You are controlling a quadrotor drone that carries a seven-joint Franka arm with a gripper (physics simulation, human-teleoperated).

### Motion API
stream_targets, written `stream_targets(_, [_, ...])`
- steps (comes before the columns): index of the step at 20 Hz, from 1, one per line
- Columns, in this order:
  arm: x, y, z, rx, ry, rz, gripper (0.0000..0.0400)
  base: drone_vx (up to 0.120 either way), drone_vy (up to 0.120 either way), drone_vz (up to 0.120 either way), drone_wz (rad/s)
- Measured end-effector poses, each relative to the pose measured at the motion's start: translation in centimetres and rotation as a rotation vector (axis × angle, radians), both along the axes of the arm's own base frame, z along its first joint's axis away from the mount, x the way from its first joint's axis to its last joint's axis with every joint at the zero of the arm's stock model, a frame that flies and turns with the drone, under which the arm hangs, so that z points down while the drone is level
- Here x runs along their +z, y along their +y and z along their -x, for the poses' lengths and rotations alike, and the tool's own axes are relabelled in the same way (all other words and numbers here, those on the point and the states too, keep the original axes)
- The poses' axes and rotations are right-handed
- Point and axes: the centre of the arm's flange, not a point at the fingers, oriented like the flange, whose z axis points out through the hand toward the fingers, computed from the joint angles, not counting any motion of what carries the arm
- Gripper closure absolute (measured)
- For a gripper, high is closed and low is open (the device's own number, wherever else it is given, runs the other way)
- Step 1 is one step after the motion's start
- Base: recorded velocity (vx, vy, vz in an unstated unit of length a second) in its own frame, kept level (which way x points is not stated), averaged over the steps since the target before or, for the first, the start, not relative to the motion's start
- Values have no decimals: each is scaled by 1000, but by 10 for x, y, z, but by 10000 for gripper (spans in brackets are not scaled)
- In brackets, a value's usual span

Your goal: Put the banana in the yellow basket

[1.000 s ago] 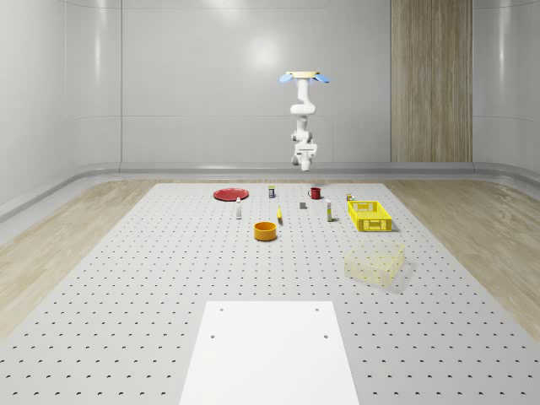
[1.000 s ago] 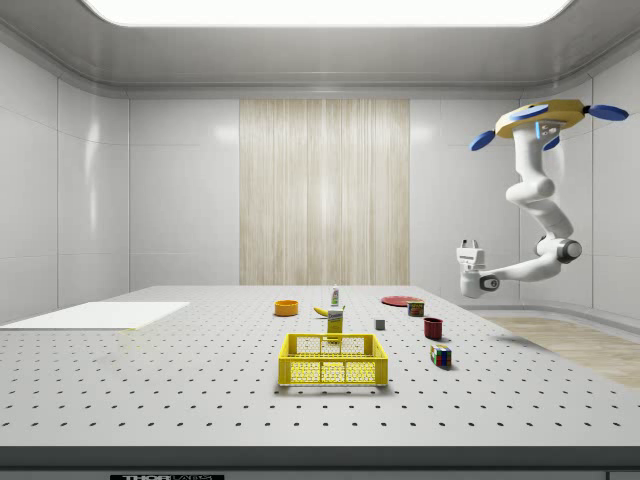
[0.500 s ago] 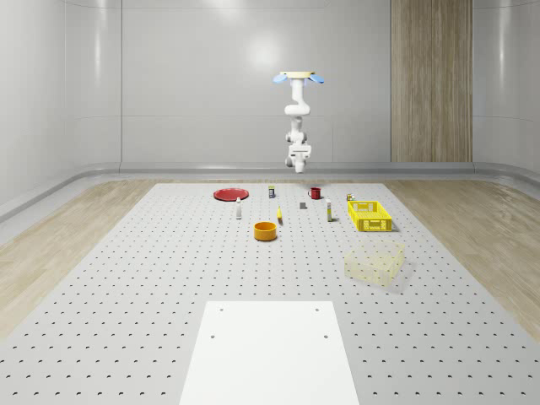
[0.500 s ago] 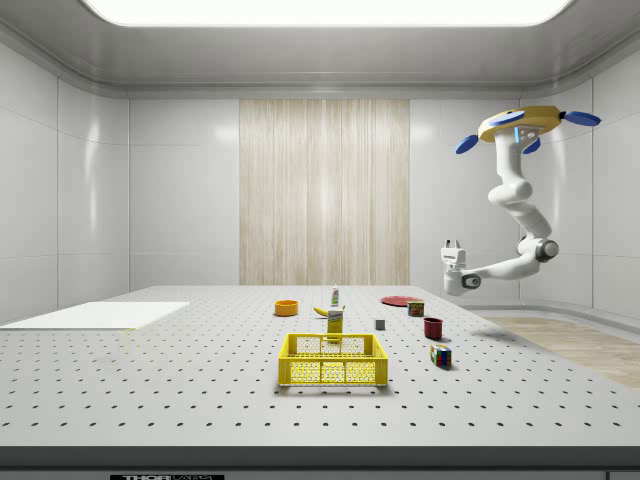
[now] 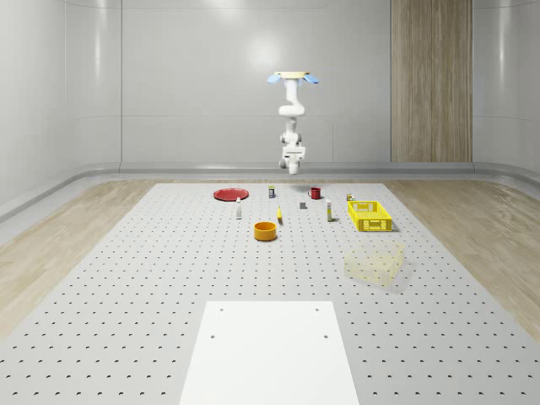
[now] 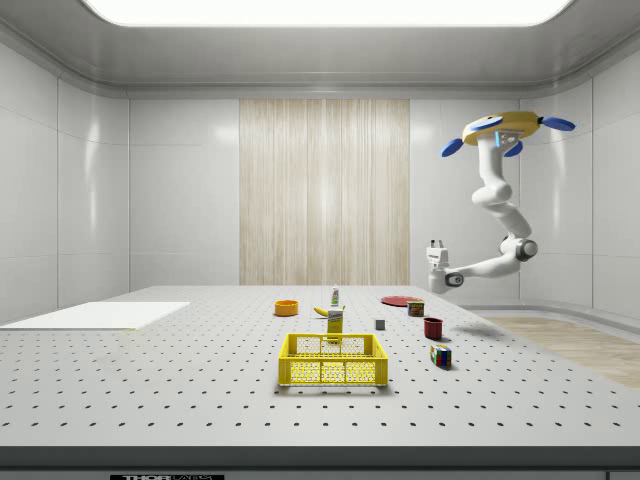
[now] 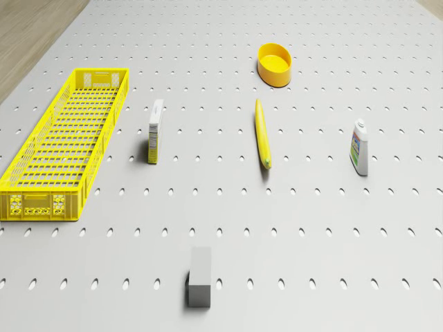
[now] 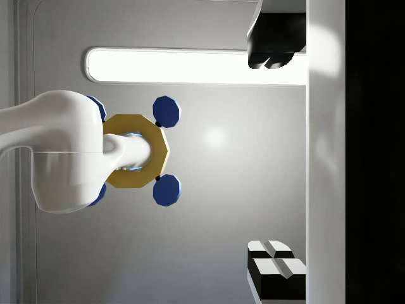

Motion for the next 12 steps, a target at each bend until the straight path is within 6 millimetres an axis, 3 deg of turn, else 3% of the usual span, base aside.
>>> stream_targets(12, [0, 6, 1, -1, -9, 57, 0, 120, -120, 0, 0])
